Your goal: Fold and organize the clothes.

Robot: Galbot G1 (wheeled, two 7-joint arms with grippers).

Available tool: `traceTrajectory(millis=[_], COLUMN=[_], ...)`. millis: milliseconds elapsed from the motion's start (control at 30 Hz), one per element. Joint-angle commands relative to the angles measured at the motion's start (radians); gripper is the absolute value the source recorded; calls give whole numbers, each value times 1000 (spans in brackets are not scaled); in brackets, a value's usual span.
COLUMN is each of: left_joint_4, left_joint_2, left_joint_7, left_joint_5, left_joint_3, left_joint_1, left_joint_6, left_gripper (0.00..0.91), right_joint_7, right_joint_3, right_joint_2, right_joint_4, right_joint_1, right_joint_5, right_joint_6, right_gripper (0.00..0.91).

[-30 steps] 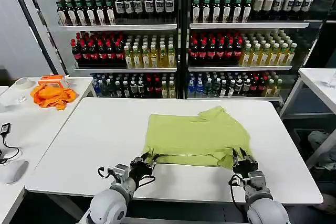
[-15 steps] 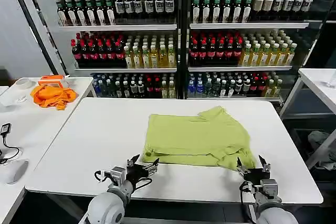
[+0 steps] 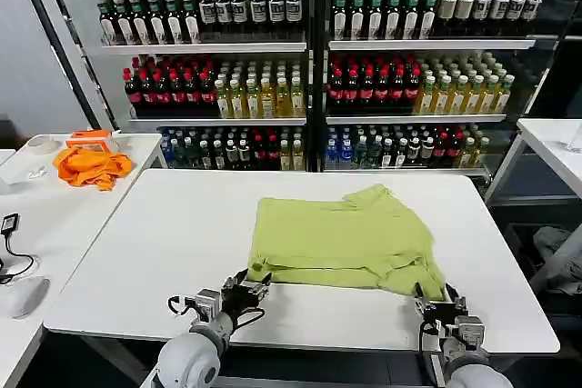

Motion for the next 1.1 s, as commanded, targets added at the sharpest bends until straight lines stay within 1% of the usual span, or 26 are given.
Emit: traceTrajectory(millis=[33,67,233,367,467,633,700,967,1000,1033,1067,1100], left_joint_4=[19,19,10,-43,-93,-213,-264,-375,-385,-390,-396,-403], left_joint_2=[-6,-7,-11,-14,-8,24,37,67,69,70,74,80], left_joint_7=[6,7,9,2,0,3,2,-5,-7,-7,-5,-2], left_joint_5=[-6,-9,-11,4,10,39,51,78,83,85,86,90], left_joint_3=[1,2,2,-8,-16,-48,-65,-120,-124,-125,-129,-132], left_joint_1=[1,1,6,35,84,189,256,399,413,417,429,436], left_joint_6=[-15,-15,-17,-11,-8,-7,-8,-11,-12,-11,-11,-11], left_gripper=[20,10,20,20,20,20,20,20,10,30,91,252], right_joint_7=[3,3,3,4,-1,-7,-9,-17,-17,-17,-18,-21], right_joint_3=[-1,-1,2,9,20,62,73,75,73,73,74,74], right_joint_2=[1,1,-3,-7,-14,-16,-13,9,10,10,12,13], right_joint_4=[-13,-9,12,51,93,156,188,281,288,293,300,309], right_joint_1=[-3,-4,-9,-28,-78,-164,-205,-329,-339,-345,-356,-363], right_joint_5=[20,20,19,19,16,12,11,-24,-31,-34,-42,-47], right_joint_6=[-4,-4,-6,-13,-14,-14,-15,-14,-15,-17,-23,-39], right_gripper=[0,0,0,0,0,0,0,0,91,856,907,907])
